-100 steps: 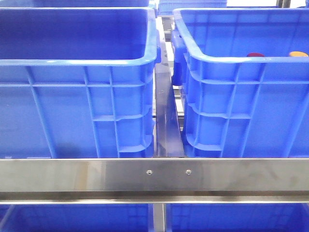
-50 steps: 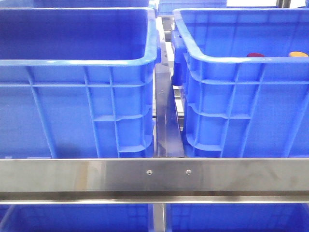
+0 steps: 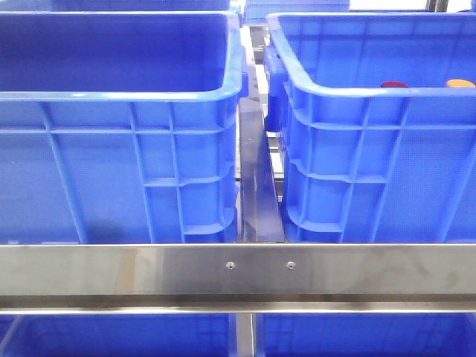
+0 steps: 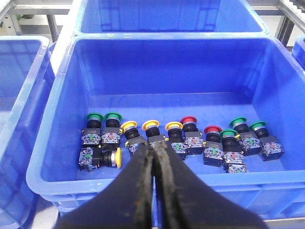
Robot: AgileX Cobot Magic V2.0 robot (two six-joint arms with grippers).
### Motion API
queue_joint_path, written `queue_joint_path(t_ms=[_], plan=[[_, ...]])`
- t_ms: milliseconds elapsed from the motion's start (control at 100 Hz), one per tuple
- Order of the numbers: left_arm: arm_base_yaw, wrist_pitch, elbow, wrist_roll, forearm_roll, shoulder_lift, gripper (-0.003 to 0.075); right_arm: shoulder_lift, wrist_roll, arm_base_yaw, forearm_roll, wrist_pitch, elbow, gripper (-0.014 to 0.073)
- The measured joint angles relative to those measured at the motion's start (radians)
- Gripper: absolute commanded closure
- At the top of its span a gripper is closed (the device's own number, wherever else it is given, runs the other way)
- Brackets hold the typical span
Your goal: Pick red and yellow buttons and place in box
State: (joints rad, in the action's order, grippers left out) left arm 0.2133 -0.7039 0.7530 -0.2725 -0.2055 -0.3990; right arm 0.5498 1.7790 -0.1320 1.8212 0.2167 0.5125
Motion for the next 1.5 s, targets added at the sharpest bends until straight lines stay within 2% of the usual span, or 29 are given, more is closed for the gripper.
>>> queue_joint_path(t_ms=[950,1180,1500], plan=[[0.0,0.002,0.0,0.0,-0.002,0.0,0.0739,0.0,0.0,0.0,0.0,0.0,0.0,0.0662],[-0.017,0.104,-0.046,0.0,-0.018,0.015,0.0739,0.0,0.0,0.0,0.0,0.0,0.0,0.0662],[-0.126,0.347,-0.32,0.031,-0.012,0.186,0.0739,0.0,0.0,0.0,0.0,0.0,0.0,0.0662]])
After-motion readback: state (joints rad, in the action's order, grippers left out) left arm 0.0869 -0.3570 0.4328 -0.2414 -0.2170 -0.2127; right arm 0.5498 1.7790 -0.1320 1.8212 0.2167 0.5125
